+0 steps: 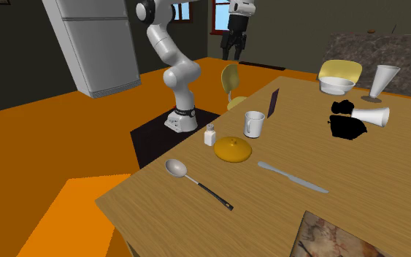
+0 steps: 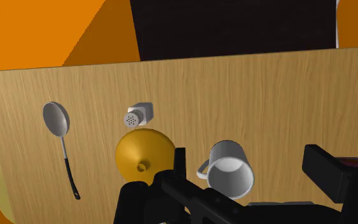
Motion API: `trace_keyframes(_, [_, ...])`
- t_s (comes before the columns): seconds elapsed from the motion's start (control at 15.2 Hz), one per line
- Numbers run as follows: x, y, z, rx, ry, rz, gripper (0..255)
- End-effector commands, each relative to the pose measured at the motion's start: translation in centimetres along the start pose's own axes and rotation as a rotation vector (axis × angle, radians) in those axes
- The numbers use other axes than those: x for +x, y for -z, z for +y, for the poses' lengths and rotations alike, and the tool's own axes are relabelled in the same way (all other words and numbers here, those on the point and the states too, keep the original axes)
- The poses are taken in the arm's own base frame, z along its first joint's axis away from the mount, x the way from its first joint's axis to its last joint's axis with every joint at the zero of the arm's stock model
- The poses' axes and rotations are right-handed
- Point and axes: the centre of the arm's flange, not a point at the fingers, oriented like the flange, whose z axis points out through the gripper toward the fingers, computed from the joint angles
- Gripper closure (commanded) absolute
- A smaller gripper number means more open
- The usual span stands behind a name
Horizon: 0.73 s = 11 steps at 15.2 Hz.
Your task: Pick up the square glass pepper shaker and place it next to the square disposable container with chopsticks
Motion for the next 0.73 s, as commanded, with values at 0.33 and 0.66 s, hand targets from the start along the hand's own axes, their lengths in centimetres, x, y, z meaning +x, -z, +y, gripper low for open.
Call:
trace_keyframes(0.33, [2.4, -5.3, 3.9, 0.026, 0.016, -0.033, 0])
trace_keyframes(0.66, [4.6, -10.8, 7.6, 0.053, 0.032, -0.066, 0])
